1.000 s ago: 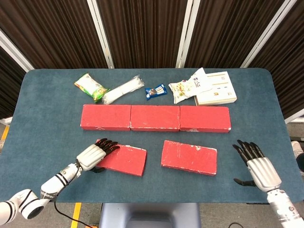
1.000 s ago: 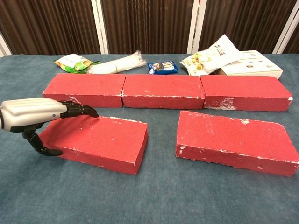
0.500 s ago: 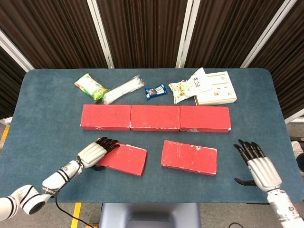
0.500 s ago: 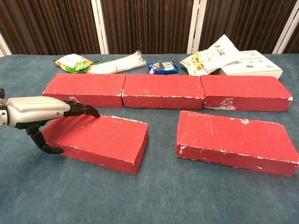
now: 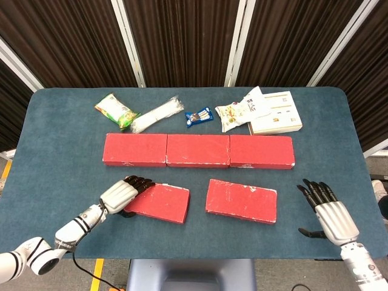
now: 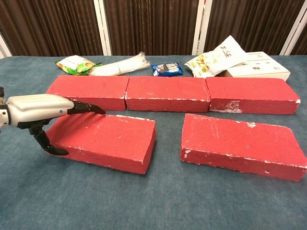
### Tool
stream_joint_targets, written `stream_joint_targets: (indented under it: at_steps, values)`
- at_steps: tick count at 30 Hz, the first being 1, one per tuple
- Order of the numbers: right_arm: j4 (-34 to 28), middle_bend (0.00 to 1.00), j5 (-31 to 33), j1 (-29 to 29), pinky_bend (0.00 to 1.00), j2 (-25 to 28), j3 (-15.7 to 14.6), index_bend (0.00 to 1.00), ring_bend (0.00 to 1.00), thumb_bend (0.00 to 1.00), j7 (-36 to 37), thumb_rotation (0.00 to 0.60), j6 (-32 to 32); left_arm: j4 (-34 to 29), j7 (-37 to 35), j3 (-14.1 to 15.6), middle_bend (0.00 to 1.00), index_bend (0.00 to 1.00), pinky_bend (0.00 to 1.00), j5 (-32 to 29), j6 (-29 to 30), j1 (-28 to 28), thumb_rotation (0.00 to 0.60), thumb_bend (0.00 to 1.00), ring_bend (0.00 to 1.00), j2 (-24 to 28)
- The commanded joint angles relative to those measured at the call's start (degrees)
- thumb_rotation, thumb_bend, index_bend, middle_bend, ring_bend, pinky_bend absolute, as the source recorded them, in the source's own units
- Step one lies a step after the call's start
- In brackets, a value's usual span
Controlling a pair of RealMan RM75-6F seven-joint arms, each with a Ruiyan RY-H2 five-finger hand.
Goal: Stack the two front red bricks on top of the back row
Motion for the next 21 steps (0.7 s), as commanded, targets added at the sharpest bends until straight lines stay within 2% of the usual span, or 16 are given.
stream_joint_targets:
  at_steps: [1, 6, 9, 13, 16, 21]
  values:
    - [0.0, 0.0, -0.3, -0.1, 0.0, 0.1, -0.1, 0.0, 0.0, 0.1, 0.2, 0.6, 0.2, -0.7, 0.5, 0.0, 0.78, 0.0, 0.74, 0.5, 1.7, 0.6, 0.6, 0.28, 0.68, 0.2]
    - [0.0, 0.0, -0.8, -0.2, 0.0, 0.4, -0.4, 0.0, 0.0, 0.1, 0.8, 0.6, 0.5, -3.5, 3.3, -1.2, 0.79, 0.0, 0.76, -0.6, 4.8, 1.8, 0.6, 0.28, 0.7, 1.7]
    - [0.1, 0.0, -1.0, -0.1, 0.0, 0.5, -0.4, 0.0, 0.0, 0.1, 1.1, 0.6, 0.5, -6.7, 6.7, -3.0, 0.81, 0.0, 0.76, -3.8, 5.0, 2.2, 0.6, 0.3, 0.7, 3.4]
    - [0.2, 0.0, -1.3, 0.1, 0.0, 0.8, -0.7, 0.0, 0.0, 0.1, 1.8, 0.6, 0.0, -11.1, 12.2, -7.0, 0.82, 0.0, 0.77, -10.8, 4.2, 1.5, 0.6, 0.3, 0.71, 5.5]
    - [0.2, 0.0, -1.5, 0.1, 0.0, 1.1, -0.7, 0.0, 0.0, 0.1, 2.5, 0.6, 0.3, -12.6, 17.9, -9.9, 0.82, 0.0, 0.77, -16.4, 4.4, 0.7, 0.6, 0.31, 0.71, 5.2]
    - [0.4, 0.0, -2.7, 0.1, 0.0, 1.7, -1.1, 0.0, 0.0, 0.1, 4.0, 0.6, 0.9, -10.1, 24.8, -14.4, 0.83, 0.0, 0.78, -27.5, 0.7, -3.9, 0.6, 0.32, 0.72, 2.0]
